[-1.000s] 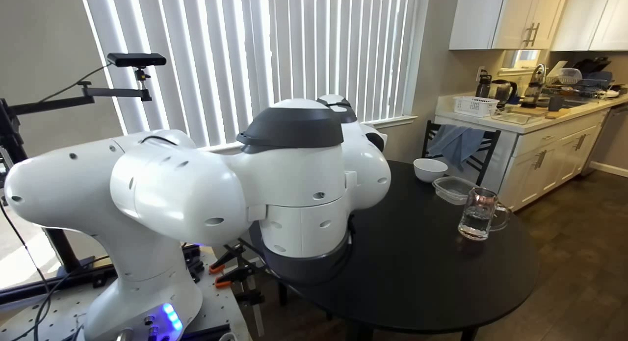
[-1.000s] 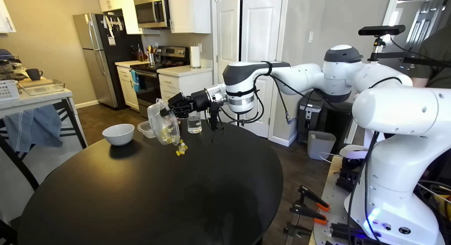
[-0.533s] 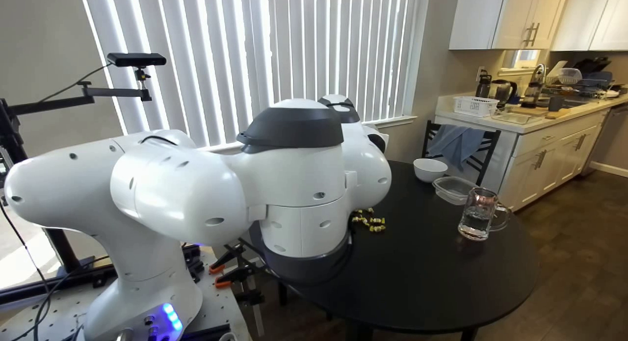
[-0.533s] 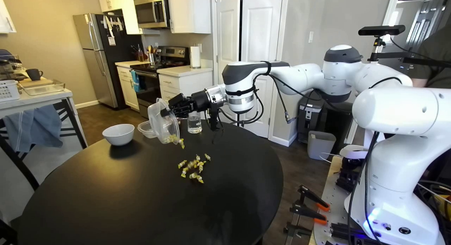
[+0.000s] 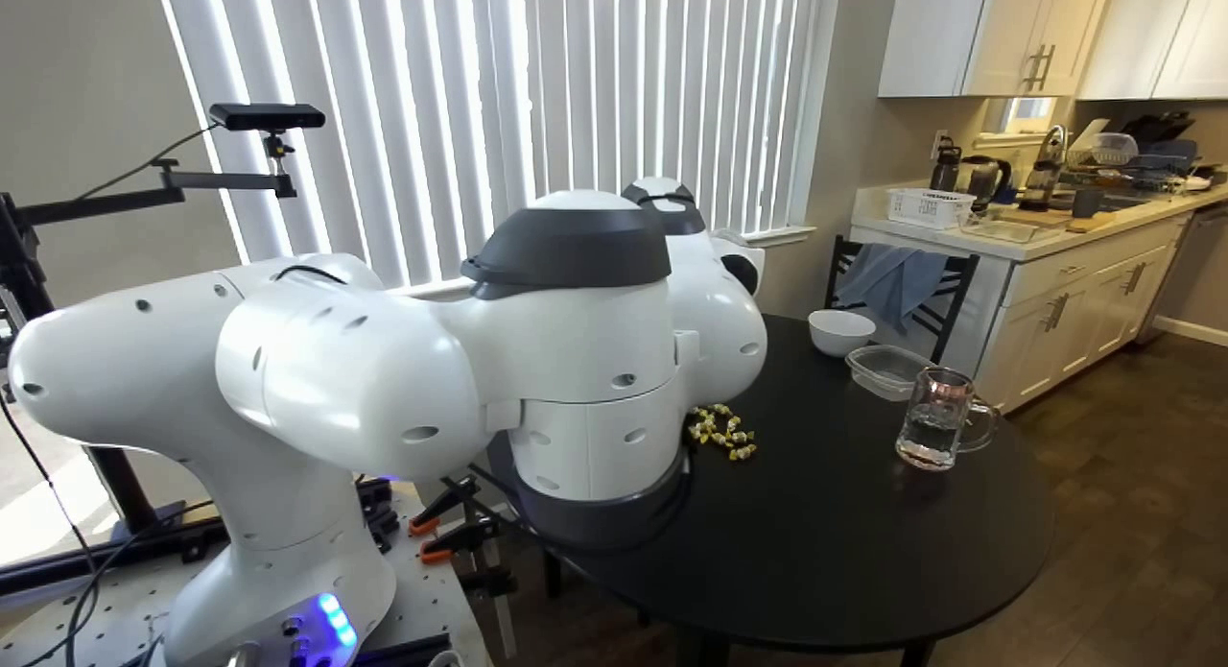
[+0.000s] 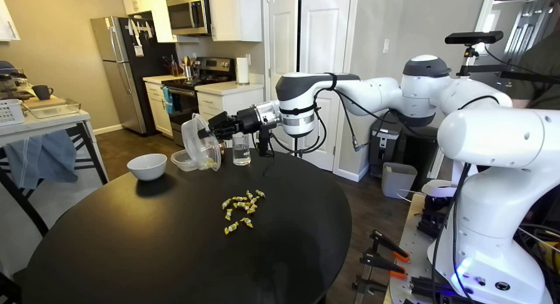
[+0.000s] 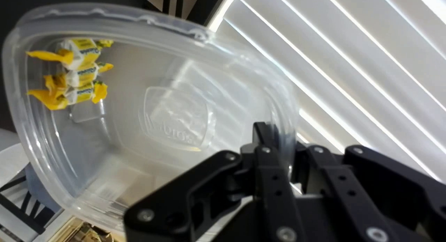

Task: Pick up the clear lunch box with candy and pour out all the candy onto the table

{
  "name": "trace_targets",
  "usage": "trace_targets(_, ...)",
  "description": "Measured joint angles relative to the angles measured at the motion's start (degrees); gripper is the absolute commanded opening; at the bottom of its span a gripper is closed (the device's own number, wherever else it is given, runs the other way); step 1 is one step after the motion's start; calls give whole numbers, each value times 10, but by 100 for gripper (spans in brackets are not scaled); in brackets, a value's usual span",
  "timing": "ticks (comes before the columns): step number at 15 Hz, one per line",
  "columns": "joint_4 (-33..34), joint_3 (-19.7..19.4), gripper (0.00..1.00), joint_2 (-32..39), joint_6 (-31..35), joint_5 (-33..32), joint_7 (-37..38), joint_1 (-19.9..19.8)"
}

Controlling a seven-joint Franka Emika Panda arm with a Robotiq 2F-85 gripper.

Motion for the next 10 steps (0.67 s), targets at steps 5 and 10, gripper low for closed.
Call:
trace_targets(5,0,26,1,0,-4,2,-64,1)
trace_targets(10,-1,72,1,-1,1,61,-160,-1)
